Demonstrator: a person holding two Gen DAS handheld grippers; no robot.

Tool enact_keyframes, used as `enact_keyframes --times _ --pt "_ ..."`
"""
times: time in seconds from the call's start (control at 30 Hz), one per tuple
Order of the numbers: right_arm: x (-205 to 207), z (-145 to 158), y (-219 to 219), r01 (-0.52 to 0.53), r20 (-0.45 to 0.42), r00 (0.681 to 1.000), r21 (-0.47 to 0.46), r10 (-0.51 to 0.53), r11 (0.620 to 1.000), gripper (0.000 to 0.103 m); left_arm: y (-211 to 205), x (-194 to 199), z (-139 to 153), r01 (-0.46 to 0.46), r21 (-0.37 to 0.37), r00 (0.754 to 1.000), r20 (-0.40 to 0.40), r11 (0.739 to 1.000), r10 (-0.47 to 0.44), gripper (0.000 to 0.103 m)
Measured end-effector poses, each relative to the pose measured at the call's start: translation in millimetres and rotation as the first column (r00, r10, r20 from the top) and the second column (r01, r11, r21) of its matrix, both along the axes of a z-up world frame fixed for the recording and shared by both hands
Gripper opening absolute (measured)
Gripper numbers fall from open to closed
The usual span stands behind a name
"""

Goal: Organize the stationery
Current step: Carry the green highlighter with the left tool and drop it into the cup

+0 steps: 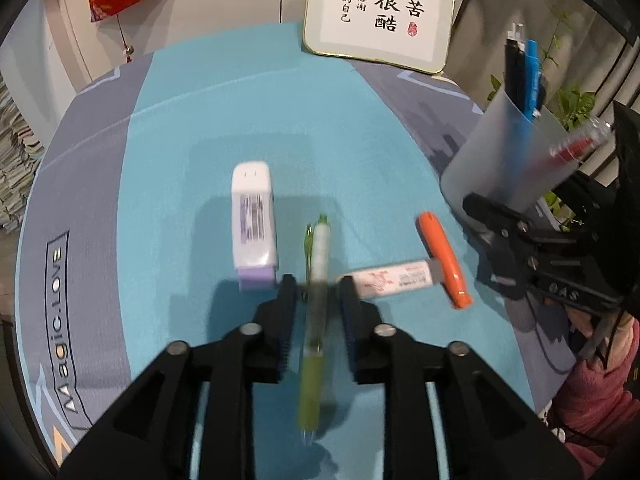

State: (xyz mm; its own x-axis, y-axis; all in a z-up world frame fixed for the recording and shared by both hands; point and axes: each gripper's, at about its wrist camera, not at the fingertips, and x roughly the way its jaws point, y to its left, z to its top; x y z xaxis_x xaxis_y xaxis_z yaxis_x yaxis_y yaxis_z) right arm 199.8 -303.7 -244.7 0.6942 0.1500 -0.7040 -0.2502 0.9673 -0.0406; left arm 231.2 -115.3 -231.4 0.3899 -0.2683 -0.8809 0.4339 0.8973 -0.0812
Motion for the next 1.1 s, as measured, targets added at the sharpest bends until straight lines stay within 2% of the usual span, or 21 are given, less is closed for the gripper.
enact_keyframes --times 0.27,0.5,0.53,0.57,0.63,0.9,1.1 --pt "0 0 -1 0.002 -0.001 1.0 0.004 -0.002 1.0 0.069 -5 19 -6 -0.004 0.021 1.0 0.011 1.0 0.004 0.022" --pt "0 0 -1 0.002 -0.001 1.0 0.003 -0.002 1.0 0.069 -11 16 -9 0.01 0.05 0.999 0.046 0.999 -0.013 0.022" --pt "0 0 -1 0.002 -0.001 1.0 0.003 -0.002 1.0 0.069 -11 16 -9 0.01 0.052 0.999 0.047 0.999 -0.013 0.02" --pt "0 0 -1 0.002 -0.001 1.0 0.003 -0.002 1.0 0.069 -11 15 -9 0.01 0.05 0.999 0.046 0.999 -0.012 0.012" --pt "0 0 -1 0.002 -0.001 1.0 0.003 -0.002 1.0 0.069 -11 15 -8 0.009 0.045 0.999 0.038 0.999 -0.011 0.013" --pt "1 0 -1 0.002 -0.006 1.0 0.003 -0.002 1.0 0.069 -10 0 25 0.015 0.011 0.992 0.128 1.0 -0.016 0.013" --pt "1 0 1 0.004 -0.007 1.0 0.002 -0.004 1.0 0.069 -8 -18 57 0.036 -0.048 0.981 0.191 0.998 -0.026 0.013"
